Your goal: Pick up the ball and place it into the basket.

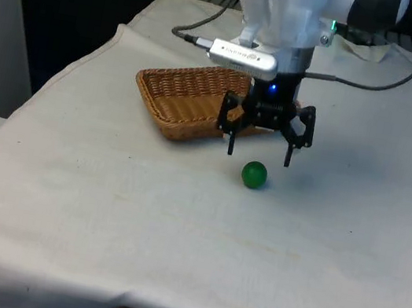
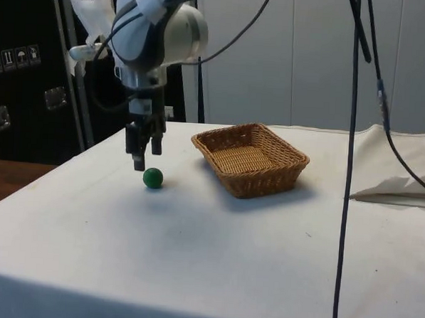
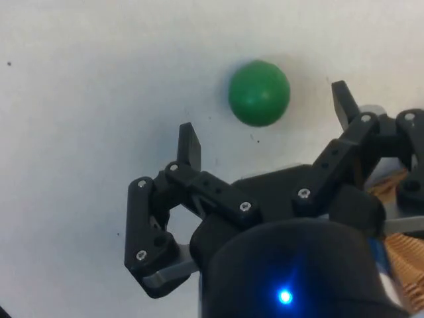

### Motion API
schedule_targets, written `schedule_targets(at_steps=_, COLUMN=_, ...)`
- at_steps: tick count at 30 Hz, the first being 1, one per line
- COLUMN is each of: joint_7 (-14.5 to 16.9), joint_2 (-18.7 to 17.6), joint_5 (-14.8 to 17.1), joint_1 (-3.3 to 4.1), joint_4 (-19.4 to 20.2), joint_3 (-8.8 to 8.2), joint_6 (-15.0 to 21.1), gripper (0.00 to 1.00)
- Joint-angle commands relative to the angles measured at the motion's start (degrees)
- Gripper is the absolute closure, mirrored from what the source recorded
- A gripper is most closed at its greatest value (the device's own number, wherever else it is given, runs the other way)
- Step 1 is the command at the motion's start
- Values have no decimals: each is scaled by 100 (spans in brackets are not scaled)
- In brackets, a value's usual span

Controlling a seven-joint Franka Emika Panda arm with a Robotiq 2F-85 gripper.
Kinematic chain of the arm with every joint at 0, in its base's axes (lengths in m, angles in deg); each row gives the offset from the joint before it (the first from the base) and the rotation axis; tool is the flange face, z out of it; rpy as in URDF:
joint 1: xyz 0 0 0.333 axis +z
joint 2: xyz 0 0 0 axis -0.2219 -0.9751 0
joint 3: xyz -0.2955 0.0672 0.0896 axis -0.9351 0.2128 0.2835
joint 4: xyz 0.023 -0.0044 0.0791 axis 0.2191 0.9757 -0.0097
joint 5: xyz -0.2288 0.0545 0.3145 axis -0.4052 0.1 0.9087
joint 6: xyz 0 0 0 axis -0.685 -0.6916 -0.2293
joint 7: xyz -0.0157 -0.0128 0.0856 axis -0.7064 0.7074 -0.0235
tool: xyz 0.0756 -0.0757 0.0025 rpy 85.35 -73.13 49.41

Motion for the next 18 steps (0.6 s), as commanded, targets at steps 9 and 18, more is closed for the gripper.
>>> schedule_targets(at_steps=9, joint_7=275, joint_2=-292, joint_5=487, joint_1=-74, joint_4=-69, joint_3=149, joint_6=126, gripper=0)
schedule_targets(at_steps=18, joint_7=378, joint_2=-395, joint_5=653, joint_1=-11, joint_4=-97, joint_3=74, joint_6=109, gripper=0)
